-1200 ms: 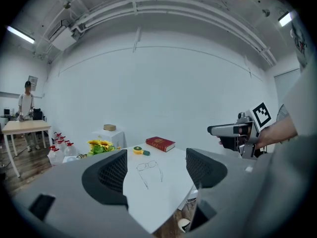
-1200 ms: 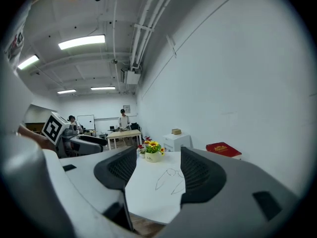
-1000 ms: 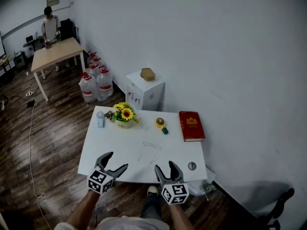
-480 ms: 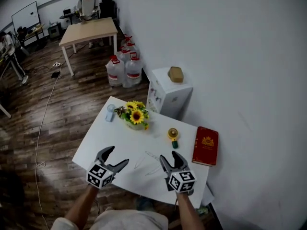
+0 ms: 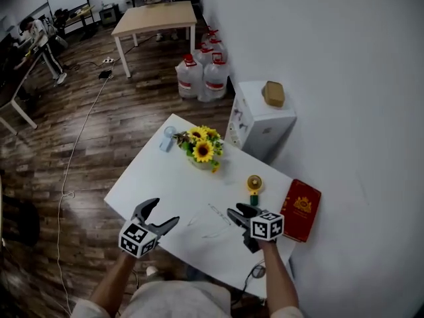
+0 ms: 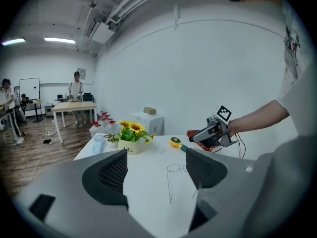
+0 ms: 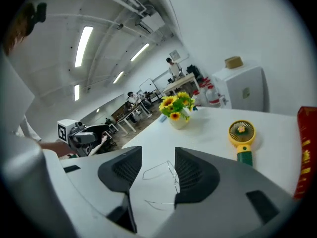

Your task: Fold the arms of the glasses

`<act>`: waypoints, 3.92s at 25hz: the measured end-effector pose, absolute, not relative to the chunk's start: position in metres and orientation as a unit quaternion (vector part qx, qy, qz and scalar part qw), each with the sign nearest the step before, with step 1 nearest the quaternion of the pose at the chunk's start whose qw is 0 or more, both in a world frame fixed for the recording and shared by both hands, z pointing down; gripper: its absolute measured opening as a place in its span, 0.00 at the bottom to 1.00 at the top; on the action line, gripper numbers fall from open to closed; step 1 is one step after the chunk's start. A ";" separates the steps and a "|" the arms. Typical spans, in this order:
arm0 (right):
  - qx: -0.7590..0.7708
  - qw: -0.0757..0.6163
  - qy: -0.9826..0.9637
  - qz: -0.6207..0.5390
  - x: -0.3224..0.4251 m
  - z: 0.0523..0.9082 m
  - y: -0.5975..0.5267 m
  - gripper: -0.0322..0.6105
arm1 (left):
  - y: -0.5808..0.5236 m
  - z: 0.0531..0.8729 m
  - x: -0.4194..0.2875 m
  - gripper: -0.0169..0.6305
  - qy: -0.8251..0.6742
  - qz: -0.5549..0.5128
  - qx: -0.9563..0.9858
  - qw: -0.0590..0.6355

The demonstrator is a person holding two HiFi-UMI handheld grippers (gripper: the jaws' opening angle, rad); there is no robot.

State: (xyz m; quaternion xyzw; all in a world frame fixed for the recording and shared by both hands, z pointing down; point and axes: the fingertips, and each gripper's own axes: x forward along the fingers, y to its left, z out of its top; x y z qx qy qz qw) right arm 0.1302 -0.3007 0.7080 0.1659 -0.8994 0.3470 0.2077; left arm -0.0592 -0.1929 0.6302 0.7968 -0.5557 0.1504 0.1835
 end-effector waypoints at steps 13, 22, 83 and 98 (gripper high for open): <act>0.000 0.358 -0.796 0.487 0.103 0.812 -0.302 0.33 | -0.166 0.654 -0.091 0.59 -0.610 0.165 0.741 0.227; -0.048 0.418 -0.756 0.502 0.097 0.839 -0.294 0.26 | -0.152 0.663 -0.099 0.59 -0.622 0.170 0.723 0.247; 0.330 0.186 -0.767 0.518 0.125 0.680 -0.305 0.07 | -0.227 0.667 0.034 0.25 -0.327 -0.193 0.745 0.549; 0.331 0.189 -0.770 0.511 0.125 0.679 -0.292 0.07 | -0.239 0.664 0.042 0.06 -0.317 -0.192 0.744 0.557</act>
